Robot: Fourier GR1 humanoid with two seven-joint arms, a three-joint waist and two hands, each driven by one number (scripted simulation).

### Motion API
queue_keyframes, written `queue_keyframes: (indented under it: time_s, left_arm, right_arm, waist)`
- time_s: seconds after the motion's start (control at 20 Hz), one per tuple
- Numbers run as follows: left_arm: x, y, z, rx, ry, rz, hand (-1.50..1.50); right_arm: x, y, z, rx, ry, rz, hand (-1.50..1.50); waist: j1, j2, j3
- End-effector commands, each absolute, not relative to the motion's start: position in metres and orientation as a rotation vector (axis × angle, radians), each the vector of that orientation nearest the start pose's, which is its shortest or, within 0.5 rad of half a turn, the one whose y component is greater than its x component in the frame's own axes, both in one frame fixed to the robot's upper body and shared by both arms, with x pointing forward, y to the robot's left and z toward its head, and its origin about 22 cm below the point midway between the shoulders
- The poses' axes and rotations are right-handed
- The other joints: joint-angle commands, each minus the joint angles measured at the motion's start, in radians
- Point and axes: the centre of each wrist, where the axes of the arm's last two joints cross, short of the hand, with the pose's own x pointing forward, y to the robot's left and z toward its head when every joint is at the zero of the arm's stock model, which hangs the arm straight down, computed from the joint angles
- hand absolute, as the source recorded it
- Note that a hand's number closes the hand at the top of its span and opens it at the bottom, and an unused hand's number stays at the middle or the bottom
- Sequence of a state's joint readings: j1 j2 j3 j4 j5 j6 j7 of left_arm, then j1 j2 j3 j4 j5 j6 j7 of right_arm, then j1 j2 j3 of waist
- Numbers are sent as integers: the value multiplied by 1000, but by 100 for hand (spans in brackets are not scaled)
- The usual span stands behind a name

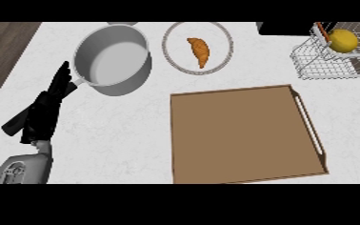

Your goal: Pick the lemon from the tray and place it in the tiered basket

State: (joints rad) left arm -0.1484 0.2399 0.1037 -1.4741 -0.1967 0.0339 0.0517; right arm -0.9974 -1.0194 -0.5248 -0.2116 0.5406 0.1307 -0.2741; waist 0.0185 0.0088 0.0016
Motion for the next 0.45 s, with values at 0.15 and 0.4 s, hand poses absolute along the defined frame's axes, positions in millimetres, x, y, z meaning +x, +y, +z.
queue_keyframes:
  time_s: [0.15, 0.4]
  left_arm:
    - [277, 295, 38, 426, -1550, -225, 0]
    - [277, 293, 31, 424, -1557, -235, 0]
  right_arm:
    - [259, -602, 221, -890, -1430, 112, -150]
    - [221, -624, 220, -840, -1505, 44, -150]
  waist:
    - [-4, 2, 3]
    - [-1, 5, 4]
